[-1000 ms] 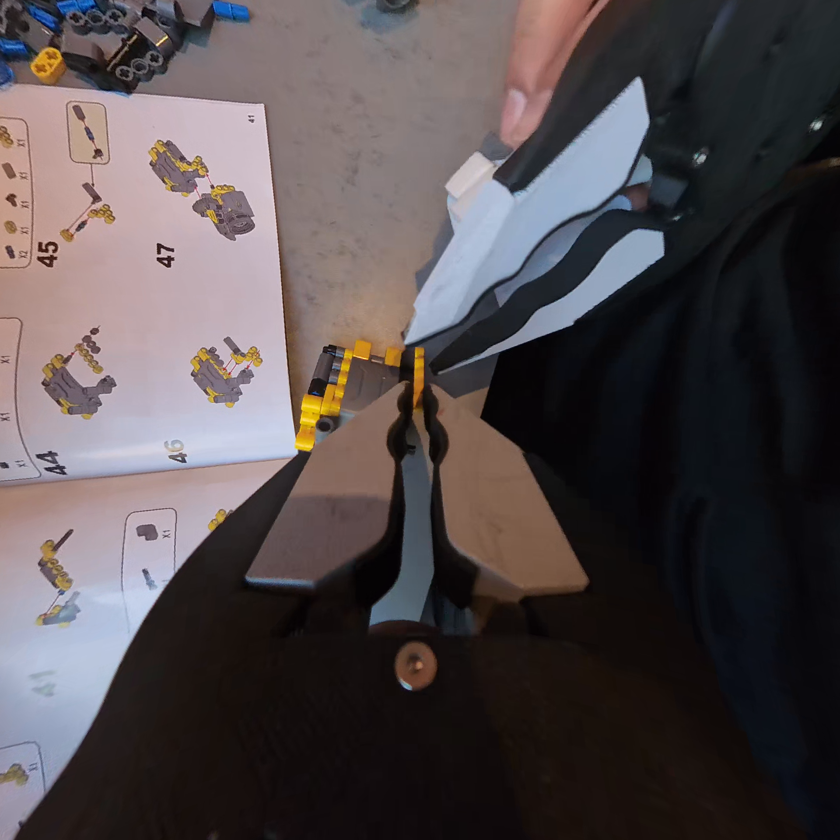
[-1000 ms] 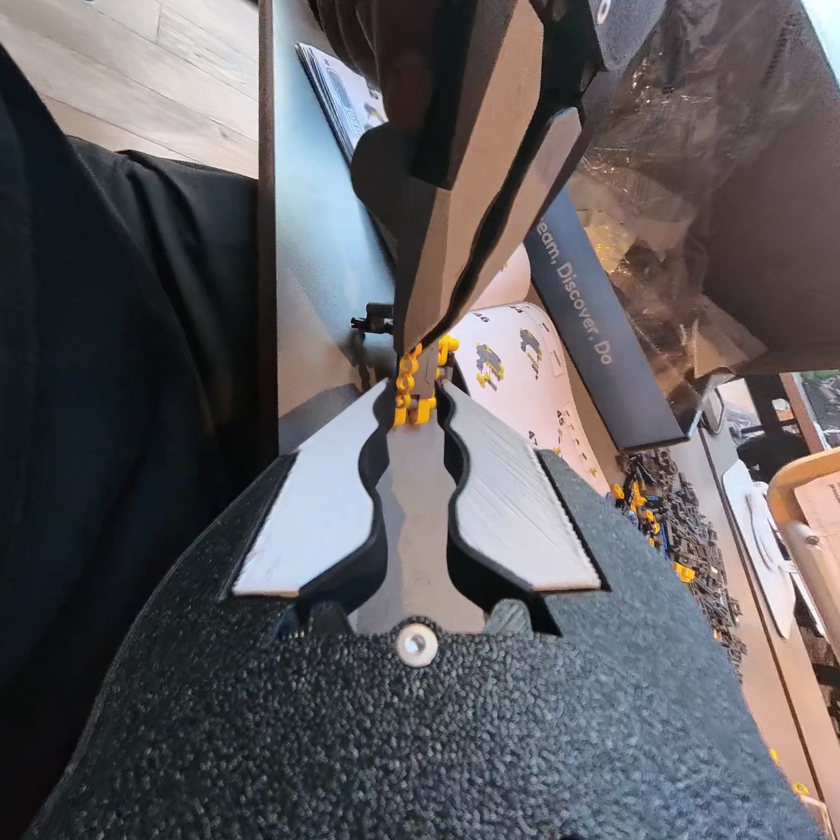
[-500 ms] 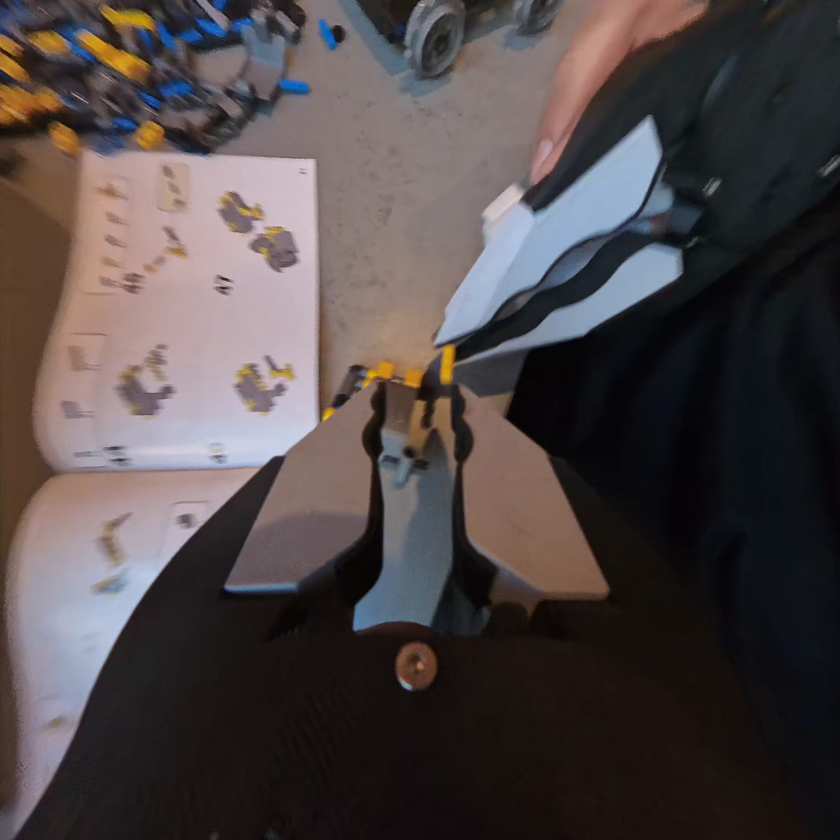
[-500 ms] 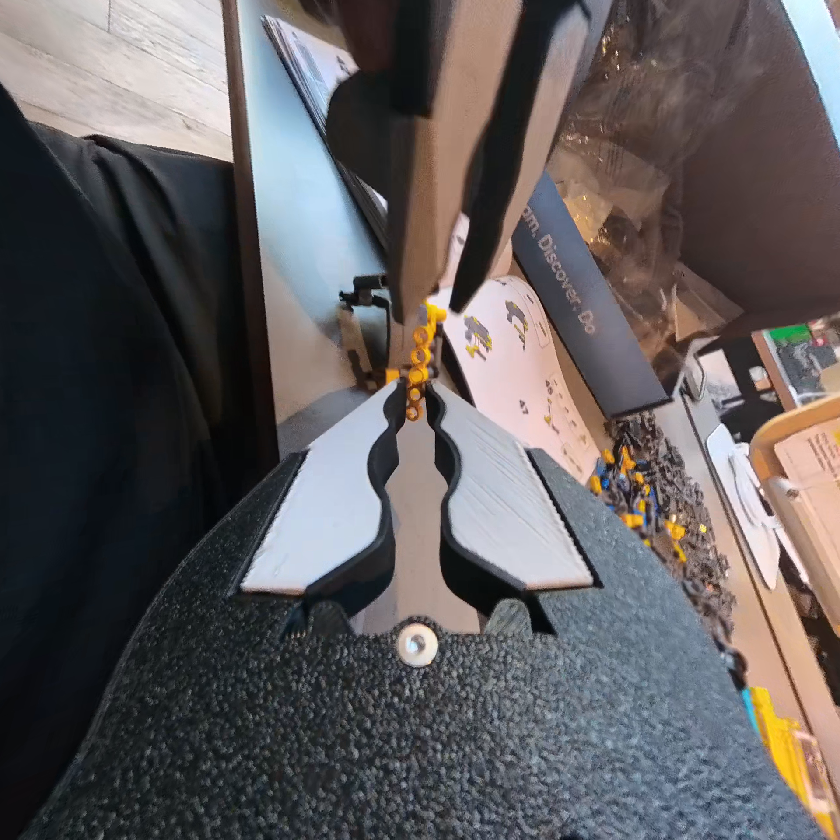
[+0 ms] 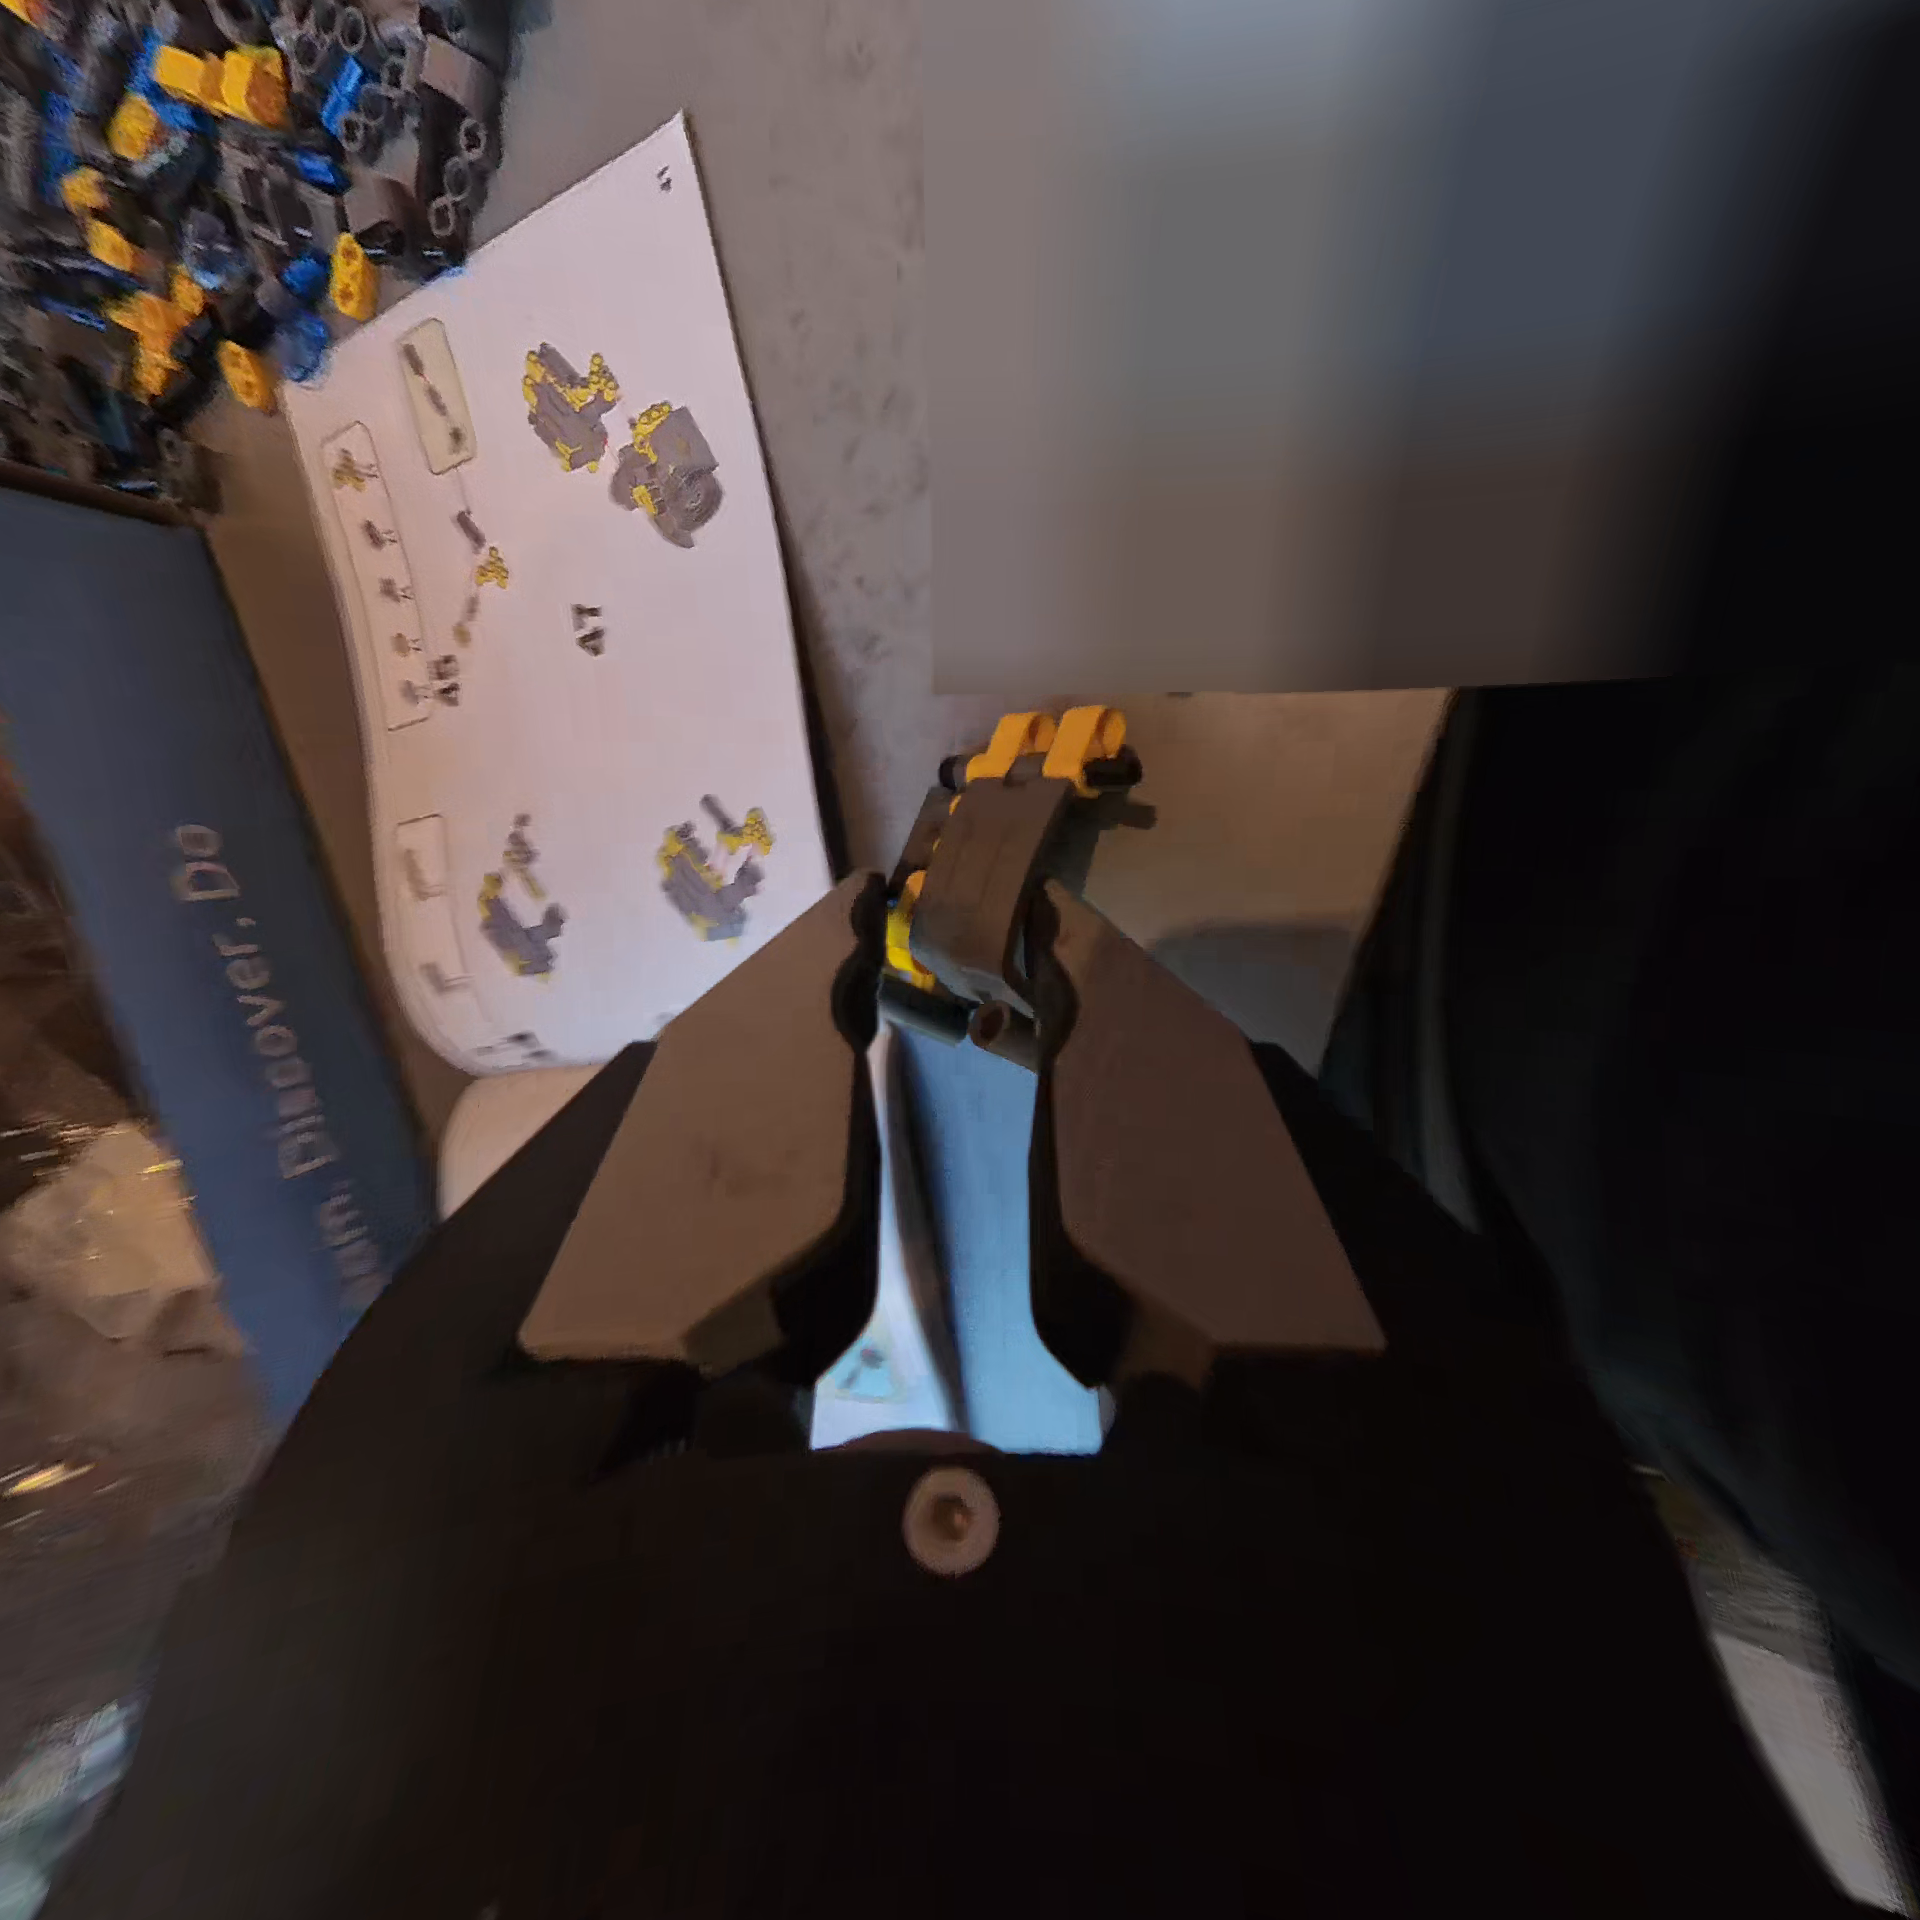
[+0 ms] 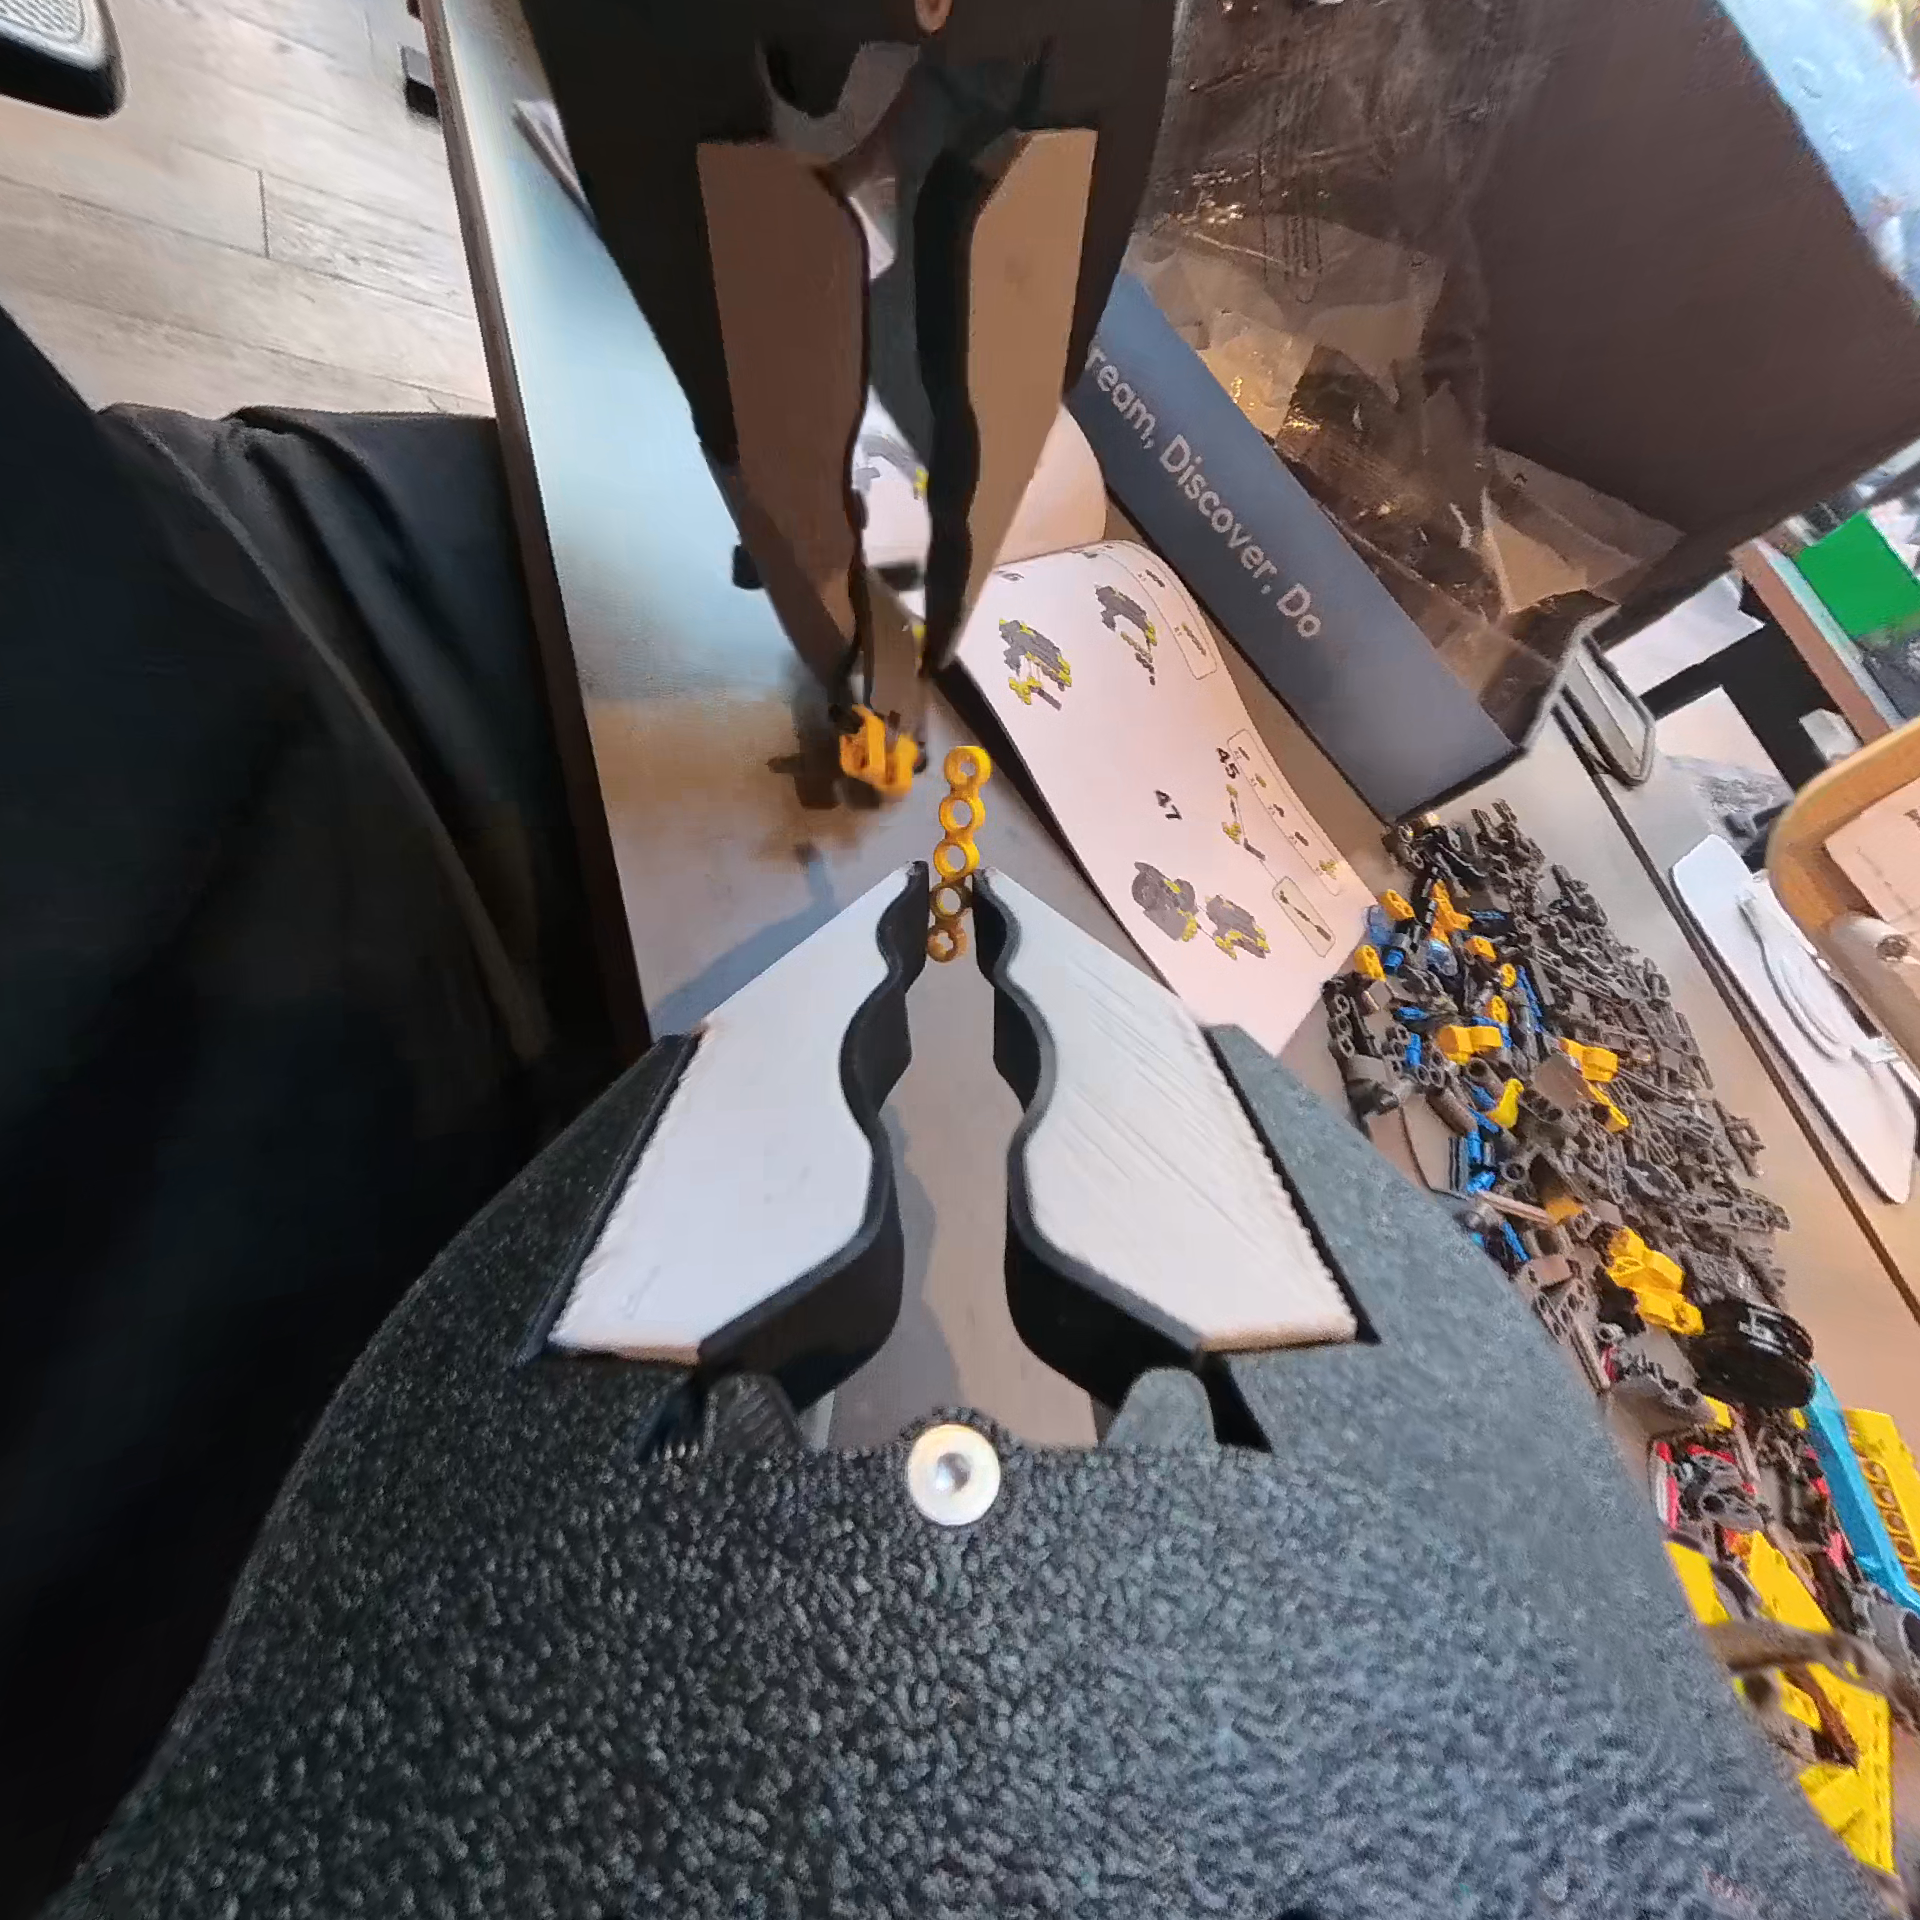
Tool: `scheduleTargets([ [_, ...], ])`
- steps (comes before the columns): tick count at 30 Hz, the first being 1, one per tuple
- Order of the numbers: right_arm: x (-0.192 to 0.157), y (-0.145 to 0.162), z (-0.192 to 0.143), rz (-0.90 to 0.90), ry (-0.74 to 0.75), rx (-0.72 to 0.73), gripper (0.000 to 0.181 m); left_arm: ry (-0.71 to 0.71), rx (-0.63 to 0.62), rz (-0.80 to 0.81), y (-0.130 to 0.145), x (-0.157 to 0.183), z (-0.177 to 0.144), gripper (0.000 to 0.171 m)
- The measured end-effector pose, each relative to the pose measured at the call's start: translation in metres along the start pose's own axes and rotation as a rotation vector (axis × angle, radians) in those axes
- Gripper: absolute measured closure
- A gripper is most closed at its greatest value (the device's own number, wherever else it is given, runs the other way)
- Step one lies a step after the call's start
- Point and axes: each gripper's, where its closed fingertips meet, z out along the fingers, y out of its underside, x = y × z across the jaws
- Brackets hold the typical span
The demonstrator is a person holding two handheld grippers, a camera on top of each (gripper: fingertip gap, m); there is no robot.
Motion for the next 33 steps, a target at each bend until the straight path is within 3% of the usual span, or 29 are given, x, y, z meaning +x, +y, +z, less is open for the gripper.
scheduleTargets([
  [2,0.005,-0.002,-0.007,0.023,0.001,0.018,0.174,0.186,0.093,-0.175,-0.016,0.012,-0.009,0.166],
  [5,0.0,-0.011,-0.017,0.102,-0.087,0.072,0.174,0.455,0.155,-0.429,-0.03,0.021,-0.018,0.166],
  [8,0.001,-0.011,-0.018,0.165,-0.131,0.083,0.174,0.435,0.129,-0.435,-0.023,0.017,-0.006,0.166],
  [15,0.015,0.003,-0.005,0.243,-0.219,0.003,0.174,0.415,0.146,-0.395,-0.038,0.023,0.002,0.162],
  [26,0.026,0.019,0.022,0.18,-0.295,-0.105,0.174,0.425,0.213,-0.35,-0.061,0.003,-0.001,0.165],
  [30,0.021,0.028,0.017,0.196,-0.311,-0.138,0.174,0.473,0.233,-0.323,-0.076,0.006,-0.005,0.157],
  [33,0.019,0.04,0.009,0.221,-0.313,-0.177,0.174,0.419,0.216,-0.34,-0.065,-0.002,-0.006,0.148],
])
